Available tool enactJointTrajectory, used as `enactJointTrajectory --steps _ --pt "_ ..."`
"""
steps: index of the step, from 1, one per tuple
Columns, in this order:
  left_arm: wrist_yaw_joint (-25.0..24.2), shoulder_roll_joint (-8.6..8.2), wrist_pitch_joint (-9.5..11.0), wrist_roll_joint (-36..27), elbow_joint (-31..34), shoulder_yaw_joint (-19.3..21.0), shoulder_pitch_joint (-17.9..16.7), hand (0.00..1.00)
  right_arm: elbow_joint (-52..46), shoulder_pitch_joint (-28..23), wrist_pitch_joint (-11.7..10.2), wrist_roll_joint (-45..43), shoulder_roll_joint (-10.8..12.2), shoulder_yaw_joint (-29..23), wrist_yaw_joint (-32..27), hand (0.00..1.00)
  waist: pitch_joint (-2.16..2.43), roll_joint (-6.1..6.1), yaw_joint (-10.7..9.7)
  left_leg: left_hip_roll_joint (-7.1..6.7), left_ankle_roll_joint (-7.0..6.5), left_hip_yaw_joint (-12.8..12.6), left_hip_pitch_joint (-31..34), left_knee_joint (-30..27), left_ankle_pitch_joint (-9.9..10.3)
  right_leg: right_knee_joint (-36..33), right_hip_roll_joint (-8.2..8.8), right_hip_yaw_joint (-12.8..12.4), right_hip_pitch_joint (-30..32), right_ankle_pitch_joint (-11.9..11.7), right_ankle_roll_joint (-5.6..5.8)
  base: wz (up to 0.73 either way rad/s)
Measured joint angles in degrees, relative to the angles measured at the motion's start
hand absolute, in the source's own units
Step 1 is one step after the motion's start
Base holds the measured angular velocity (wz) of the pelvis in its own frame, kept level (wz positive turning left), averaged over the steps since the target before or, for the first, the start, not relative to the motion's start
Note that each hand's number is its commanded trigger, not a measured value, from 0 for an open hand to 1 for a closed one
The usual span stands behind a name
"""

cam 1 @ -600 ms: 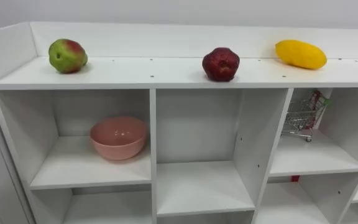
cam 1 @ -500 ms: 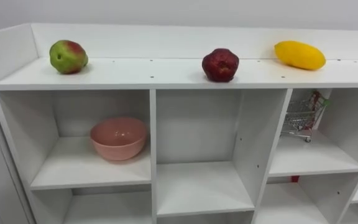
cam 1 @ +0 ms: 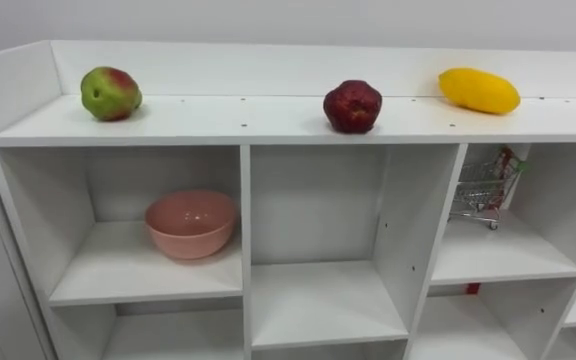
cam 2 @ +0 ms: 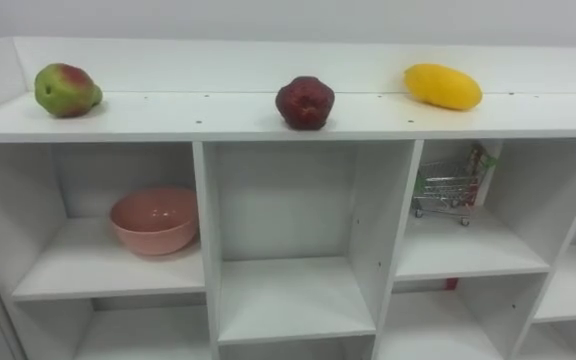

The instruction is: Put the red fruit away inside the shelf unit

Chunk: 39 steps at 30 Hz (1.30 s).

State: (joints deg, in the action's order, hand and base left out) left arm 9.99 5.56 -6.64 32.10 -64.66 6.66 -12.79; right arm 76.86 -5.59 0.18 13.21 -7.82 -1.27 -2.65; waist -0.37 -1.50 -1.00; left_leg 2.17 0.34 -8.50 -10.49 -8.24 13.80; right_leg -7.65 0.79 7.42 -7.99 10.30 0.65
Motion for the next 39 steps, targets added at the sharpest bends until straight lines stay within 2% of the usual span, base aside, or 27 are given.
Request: enactJointTrajectory --steps 5,6,7,8,9,11,12,13,14,15,16,20,22,25,27,29,33,39 --pt "2.2 0.00 2.3 -0.3 0.6 -0.1 0.1 0.00 -4.5 0.9 -0.5 0.0 0.2 -0.1 -2.3 0.00 0.09 0.04 0.0 -0.03 0.00 -0.1 0.4 -0.2 0.0 -0.2 0.05 0.2 0.3 0.0 0.00 0.00" --pt "2.9 0.02 3.0 -0.6 0.6 -0.1 0.1 0.00 -6.2 1.3 -0.7 0.0 0.2 -0.2 -2.7 0.00 0.34 0.00 -0.1 -0.02 0.00 -0.1 0.4 -0.2 0.0 -0.2 0.03 0.1 0.4 0.0 -0.02 0.00" --pt "3.2 0.02 3.3 -0.6 0.6 -0.1 0.2 0.00 -7.7 1.3 -0.7 -0.2 0.2 -0.2 -3.0 0.00 0.28 -0.36 -0.1 -0.02 0.00 -0.1 0.3 -0.2 0.0 -0.3 0.03 0.1 0.4 0.0 -0.02 -0.04" --pt "3.6 0.03 3.7 -0.6 0.7 -0.1 0.2 0.00 -12.1 1.3 -0.6 -0.4 0.2 -0.3 -3.8 0.00 0.42 -0.13 -0.1 0.00 0.00 -0.2 0.3 -0.3 0.0 -0.5 0.00 -0.1 0.6 0.0 -0.03 -0.05" --pt "3.6 0.04 3.9 -0.6 0.7 -0.1 0.3 0.00 -15.2 1.3 -0.6 -0.3 0.2 -0.5 -4.3 0.00 0.37 -0.18 -0.1 0.02 0.00 -0.2 0.3 -0.3 0.0 -0.6 -0.01 -0.1 0.7 0.0 -0.05 -0.08" --pt "4.0 0.10 4.6 -0.6 0.6 -0.1 0.7 0.00 -28.3 1.0 -1.1 -0.4 0.6 -1.6 -5.8 0.00 0.31 -0.10 -0.1 0.08 0.00 -0.2 0.2 -0.4 0.0 -0.9 -0.05 -0.2 0.9 -0.1 -0.12 -0.04" --pt "4.5 0.09 5.0 -0.6 0.6 -0.2 0.9 0.00 -34.8 1.1 -2.3 -0.4 1.2 -2.2 -6.8 0.00 0.36 0.06 -0.1 0.11 0.00 -0.2 0.2 -0.4 0.0 -0.9 -0.08 -0.3 0.9 -0.1 -0.12 0.00" --pt "4.7 0.10 5.3 -0.6 0.6 -0.2 0.9 0.00 -38.0 1.2 -2.8 -0.6 1.3 -2.3 -7.3 0.00 0.11 -0.45 0.0 0.12 0.00 -0.2 0.2 -0.4 0.0 -1.0 -0.09 -0.5 0.9 -0.1 -0.12 0.00" --pt "5.0 0.16 5.8 -0.8 0.6 -0.7 0.9 0.00 -44.0 1.4 -3.5 -1.5 1.5 -2.3 -8.3 0.00 0.13 -0.59 0.3 0.12 0.01 -0.3 0.2 -0.5 0.0 -1.0 -0.11 -0.7 1.1 -0.1 -0.12 -0.03" --pt "5.2 0.17 5.9 -1.1 0.7 -0.8 1.2 0.00 -46.6 1.4 -4.1 -2.3 1.5 -2.2 -8.6 0.00 0.14 0.05 0.5 0.12 0.01 -0.3 0.3 -0.5 0.0 -1.1 -0.12 -0.8 1.2 -0.1 -0.14 -0.05" --pt "5.5 0.26 6.0 -1.1 0.8 -1.1 1.5 0.00 -51.5 1.5 -4.9 -4.3 1.5 -2.1 -9.3 0.00 0.27 -0.17 1.3 0.11 0.00 -0.4 0.4 -0.5 0.0 -1.0 -0.13 -0.9 1.4 -0.1 -0.15 -0.03" --pt "5.8 0.44 6.2 -1.1 0.6 -1.4 1.3 0.00 -63.8 1.2 -6.1 -8.5 1.6 -0.7 -11.7 0.00 0.19 -0.52 3.1 0.11 0.00 -0.7 0.8 -0.5 0.0 -1.0 -0.13 -0.9 1.7 -0.2 -0.13 0.00" --pt "5.9 0.57 6.2 -1.1 1.0 -1.9 0.7 0.00 -67.4 1.2 -6.5 -8.6 1.6 0.4 -12.0 0.00 0.23 -0.43 3.1 0.11 0.00 -0.7 0.9 -0.5 0.0 -1.1 -0.13 -0.9 1.8 -0.2 -0.12 0.00" --pt "5.9 0.33 6.5 -0.9 1.6 -2.4 0.6 0.00 -73.4 2.1 -6.8 -8.6 1.5 0.5 -12.8 0.00 0.43 0.28 3.1 0.12 -0.01 -0.6 1.4 -0.5 0.0 -1.3 -0.11 -1.0 2.0 -0.3 -0.16 0.00" --pt "6.0 0.36 6.6 -0.9 1.8 -2.4 0.5 0.00 -75.6 2.4 -7.7 -8.7 1.4 0.4 -13.2 0.00 0.53 0.71 3.0 0.14 -0.01 -0.6 1.7 -0.6 0.0 -1.3 -0.11 -1.0 2.0 -0.3 -0.17 0.00" --pt "6.1 0.41 6.7 -0.9 1.7 -2.4 0.5 0.00 -78.9 2.7 -7.9 -8.9 1.3 0.1 -13.5 0.00 0.45 1.00 3.2 0.18 -0.01 -0.7 2.1 -0.9 0.0 -1.8 -0.10 -0.9 2.4 -0.3 -0.16 0.00" --pt "5.9 0.46 6.7 -0.9 1.0 -2.5 0.3 0.00 -80.6 5.1 -7.9 -8.8 0.6 0.0 -14.1 0.00 0.39 0.97 3.1 0.18 -0.02 -0.8 2.2 -1.2 0.0 -2.2 -0.04 -0.9 2.6 -0.3 -0.17 0.00" --pt "4.0 0.50 6.3 -0.5 0.7 -2.4 0.3 0.00 -82.8 10.9 -8.0 -8.1 -1.1 -0.1 -13.7 0.00 0.62 0.36 3.3 0.15 -0.06 -0.7 2.1 -1.4 -0.1 -2.4 -0.04 -0.9 3.0 -0.3 -0.19 0.00"
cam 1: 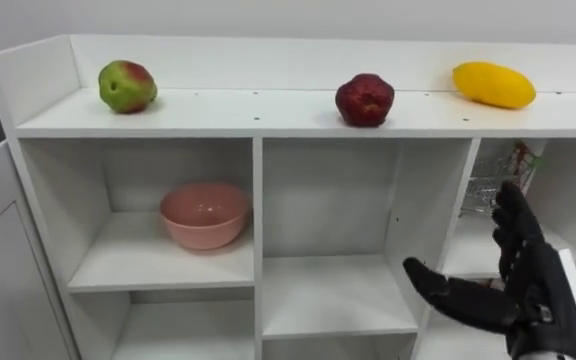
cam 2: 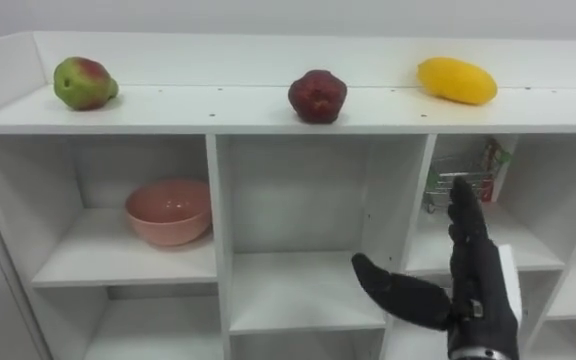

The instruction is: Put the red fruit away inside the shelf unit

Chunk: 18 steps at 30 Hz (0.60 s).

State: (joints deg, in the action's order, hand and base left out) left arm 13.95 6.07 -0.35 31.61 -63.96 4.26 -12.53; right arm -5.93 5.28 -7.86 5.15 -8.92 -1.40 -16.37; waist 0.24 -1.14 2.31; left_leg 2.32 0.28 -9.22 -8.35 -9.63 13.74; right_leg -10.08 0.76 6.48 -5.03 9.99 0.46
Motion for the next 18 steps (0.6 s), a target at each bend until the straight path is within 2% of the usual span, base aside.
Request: enactJointTrajectory --steps 2,8,10,13,18 --pt "-1.0 -0.02 -0.1 0.0 0.5 0.0 0.1 0.00 0.0 2.8 -0.2 1.4 0.0 0.0 -0.5 0.00 0.02 -0.18 0.3 0.03 0.01 0.2 0.0 0.0 0.0 0.0 -0.04 0.0 -0.1 0.0 -0.02 0.00" --pt "-1.2 -0.01 -0.4 0.1 1.7 0.0 0.6 0.00 0.0 5.7 -0.3 1.4 0.0 0.0 -1.8 0.00 -0.11 -0.90 2.2 0.06 0.01 0.4 0.3 0.0 0.0 0.1 0.00 0.4 -0.2 0.0 -0.03 0.00" --pt "-1.5 0.01 -0.5 0.1 2.0 0.0 0.4 0.00 -0.1 6.7 -0.3 1.5 0.0 -0.1 -1.8 0.00 -0.03 -1.21 2.4 0.05 0.01 0.7 0.6 -0.1 0.0 0.2 0.06 0.7 -0.1 0.0 -0.04 0.08" --pt "-2.3 0.50 -0.6 0.1 2.0 -0.1 0.5 0.00 -0.1 9.7 -0.3 1.6 -0.5 -0.1 -2.6 0.00 -0.27 -1.83 2.6 0.00 0.03 1.6 1.0 -0.3 -0.1 0.3 0.13 1.5 -0.2 0.0 -0.05 0.13" --pt "-2.2 0.52 -1.3 0.7 2.1 0.0 0.3 0.00 0.7 13.8 -0.3 1.9 -1.8 -0.1 -4.2 0.00 -0.43 -2.01 2.9 -0.05 0.03 2.6 0.8 -0.4 -0.1 0.5 0.20 2.4 -0.7 0.0 -0.05 0.11"
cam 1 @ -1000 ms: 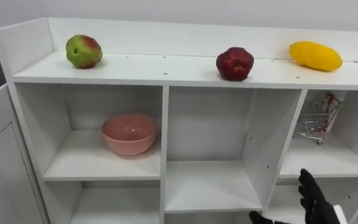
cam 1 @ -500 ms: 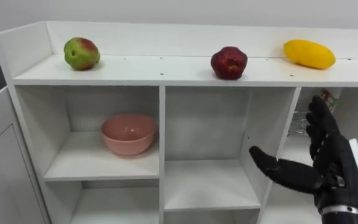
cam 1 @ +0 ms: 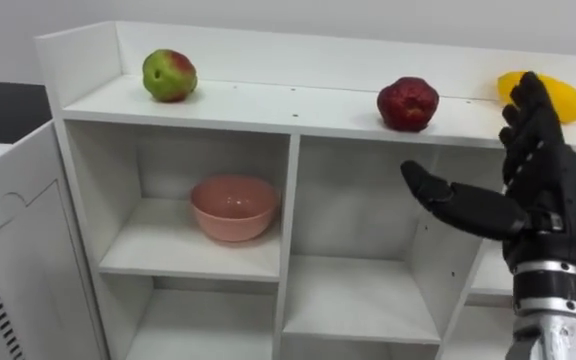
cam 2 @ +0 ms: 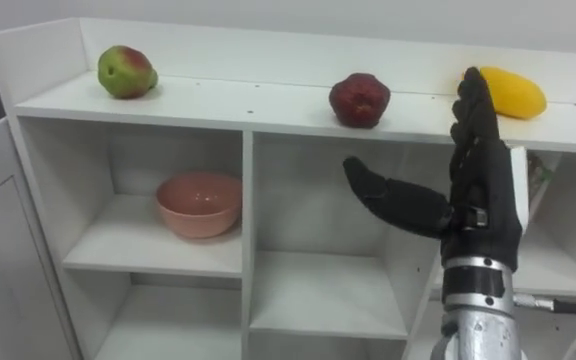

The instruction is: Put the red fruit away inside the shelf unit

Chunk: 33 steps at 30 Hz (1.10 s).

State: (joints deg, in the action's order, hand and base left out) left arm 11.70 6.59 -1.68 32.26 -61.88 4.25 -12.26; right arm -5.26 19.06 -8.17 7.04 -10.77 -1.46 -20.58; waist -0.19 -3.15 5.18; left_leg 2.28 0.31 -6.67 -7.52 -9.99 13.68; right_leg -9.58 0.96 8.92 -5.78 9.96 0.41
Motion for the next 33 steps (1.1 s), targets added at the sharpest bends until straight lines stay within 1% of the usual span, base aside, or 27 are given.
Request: enactJointTrajectory --steps 1,3,5,9,12,15,19,20,24,25,27,29,33 --pt "0.0 0.00 -0.4 0.0 0.3 0.0 0.0 0.00 0.3 0.3 0.0 0.9 -0.7 -0.1 -0.1 0.00 0.00 -0.09 0.0 -0.04 0.00 0.6 0.0 -0.2 0.0 0.0 0.05 0.5 -0.1 0.0 0.00 0.18" --pt "0.0 -0.01 -0.9 0.0 1.1 0.1 -0.2 0.00 1.9 1.3 0.0 2.3 -0.9 -0.5 -0.3 0.00 -0.03 -0.18 0.1 -0.02 0.00 0.8 0.0 -0.2 0.0 0.0 0.03 0.6 -0.2 0.0 0.00 0.09" --pt "0.0 -0.07 -1.0 0.0 2.2 0.1 -0.1 0.00 3.6 3.0 0.1 3.1 -0.9 -1.0 -0.9 0.00 -0.11 -0.13 0.2 -0.01 0.01 0.8 0.4 -0.5 0.0 0.0 0.04 0.6 0.0 0.0 0.00 0.00" --pt "0.0 -0.06 -0.9 -0.1 2.4 0.0 0.2 0.00 4.5 4.4 0.1 3.7 -1.1 -1.7 -2.1 0.00 -0.13 -0.09 0.8 0.00 0.04 0.9 1.0 -0.7 0.0 0.0 0.03 0.7 0.4 0.0 0.00 0.00" --pt "0.0 -0.06 -0.9 -0.1 2.1 -0.1 0.2 0.00 4.6 5.4 0.1 4.9 -2.5 -2.1 -2.7 0.00 -0.16 -0.14 1.3 0.00 0.05 0.9 1.0 -0.7 0.0 -0.1 0.03 0.7 0.3 0.0 0.00 0.00" --pt "-0.3 -0.04 -1.1 -0.1 2.1 -0.1 0.0 0.00 6.6 7.4 0.1 6.1 -3.1 -2.1 -2.5 0.00 -0.27 -0.53 1.5 0.00 0.05 1.0 0.9 -0.8 0.0 -0.1 0.04 0.8 0.1 0.0 0.00 0.02" --pt "-1.2 0.19 -1.8 -0.1 2.2 -0.1 0.3 0.00 10.6 8.5 0.2 8.7 -4.4 -2.1 -2.3 0.00 -0.61 -1.61 1.6 -0.05 0.05 2.0 1.2 -1.3 0.0 -0.1 0.16 1.8 -0.1 0.0 0.00 0.12" --pt "-1.3 0.20 -2.0 -0.1 2.2 -0.1 0.3 0.00 11.3 8.6 0.2 9.4 -4.5 -2.1 -2.3 0.00 -0.54 -1.73 1.5 -0.05 0.05 2.2 1.4 -1.4 0.0 -0.1 0.21 2.2 0.0 0.0 0.00 0.11" --pt "-2.5 0.53 -2.2 0.0 2.2 -0.2 0.3 0.00 13.4 9.9 0.2 11.0 -4.6 -2.1 -1.8 0.00 -0.52 -1.65 1.5 -0.06 0.05 2.3 2.0 -1.6 0.0 0.0 0.24 2.5 0.0 0.0 0.00 0.03" --pt "-2.5 0.67 -2.3 0.0 2.2 -0.2 0.3 0.00 14.0 10.4 0.2 11.5 -5.0 -2.1 -1.7 0.00 -0.52 -1.64 1.5 -0.06 0.05 2.4 2.0 -1.6 0.0 0.0 0.24 2.5 0.0 0.0 0.00 0.00" --pt "-2.6 0.78 -2.4 0.1 2.5 -0.2 0.2 0.00 14.2 10.4 0.2 11.7 -5.3 -2.1 -1.7 0.00 -0.48 -1.57 1.6 -0.08 0.05 2.5 2.0 -1.6 0.0 0.0 0.26 2.7 0.0 0.0 0.00 0.00" --pt "-2.8 0.93 -3.1 0.1 2.6 -0.2 0.2 0.00 14.5 10.6 0.2 11.5 -5.3 -1.9 -1.7 0.00 -0.44 -1.54 1.7 -0.09 0.05 2.5 2.0 -1.7 0.0 -0.1 0.26 2.8 0.0 0.0 0.00 0.00" --pt "-2.8 1.11 -3.4 0.2 2.9 -0.2 0.2 0.00 15.7 11.4 0.3 11.5 -5.4 -1.9 -1.7 0.00 -0.35 -1.49 1.7 -0.09 0.05 2.5 2.0 -1.7 0.0 -0.1 0.26 2.8 0.0 0.0 0.00 0.00"
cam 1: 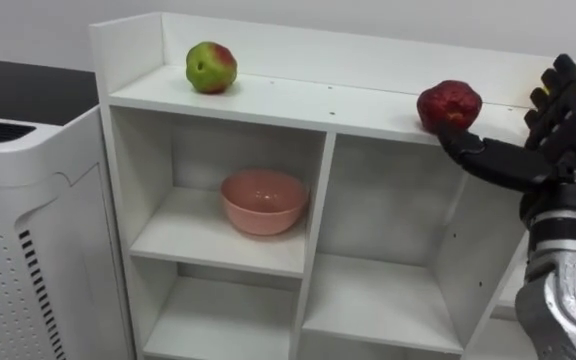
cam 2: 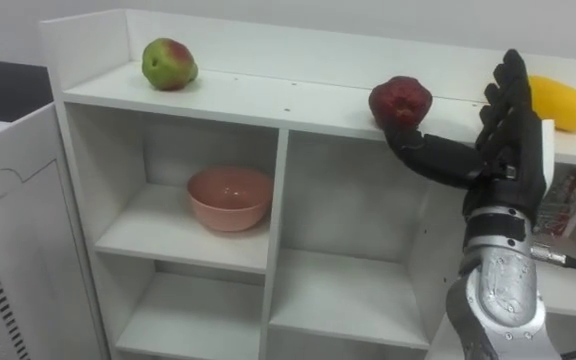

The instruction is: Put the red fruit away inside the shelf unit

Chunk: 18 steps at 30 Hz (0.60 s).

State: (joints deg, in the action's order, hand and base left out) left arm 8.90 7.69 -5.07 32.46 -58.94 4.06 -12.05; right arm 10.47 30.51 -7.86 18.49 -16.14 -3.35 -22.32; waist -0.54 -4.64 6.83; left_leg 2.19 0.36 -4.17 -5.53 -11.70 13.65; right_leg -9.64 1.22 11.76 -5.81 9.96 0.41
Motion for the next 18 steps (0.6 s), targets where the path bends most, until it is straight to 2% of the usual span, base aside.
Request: enactJointTrajectory --steps 5,7,12,14,18 --pt "0.0 0.04 -1.1 2.1 1.1 -0.5 -0.7 0.00 0.2 0.0 0.5 0.1 0.0 0.0 0.1 0.00 0.67 0.55 0.0 -0.06 0.00 0.0 -0.1 0.0 0.0 0.0 0.10 0.4 0.0 0.0 0.00 0.00" --pt "-0.2 0.02 -1.2 2.1 1.8 -0.9 -0.9 0.00 0.2 0.0 0.5 0.0 0.0 0.0 0.4 0.00 0.74 0.74 0.1 -0.16 -0.03 0.1 -0.1 0.0 -0.1 0.0 0.24 1.0 -0.1 0.0 0.00 0.00" --pt "-0.6 0.03 -1.4 2.1 2.6 -1.0 -1.3 0.00 1.7 0.9 1.1 -0.2 -0.7 0.2 1.8 0.00 0.67 0.85 0.1 -0.34 -0.10 0.2 -0.1 0.2 -0.4 -0.1 0.46 1.1 0.0 0.0 0.00 0.00" --pt "-0.6 0.04 -1.7 2.1 2.8 -1.0 -1.4 0.00 2.2 1.3 1.7 -0.2 -1.6 1.1 1.9 0.00 0.64 0.81 0.1 -0.37 -0.10 0.2 -0.1 0.2 -0.5 -0.1 0.49 1.1 0.0 0.0 -0.05 0.00" --pt "-0.9 0.04 -2.1 2.1 4.5 -1.0 -1.7 0.00 2.2 1.8 2.4 -0.2 -2.1 1.2 2.5 0.00 0.52 0.36 0.1 -0.44 -0.11 0.2 0.1 0.6 -0.7 -0.2 0.51 1.1 0.3 -0.1 -0.10 0.00"
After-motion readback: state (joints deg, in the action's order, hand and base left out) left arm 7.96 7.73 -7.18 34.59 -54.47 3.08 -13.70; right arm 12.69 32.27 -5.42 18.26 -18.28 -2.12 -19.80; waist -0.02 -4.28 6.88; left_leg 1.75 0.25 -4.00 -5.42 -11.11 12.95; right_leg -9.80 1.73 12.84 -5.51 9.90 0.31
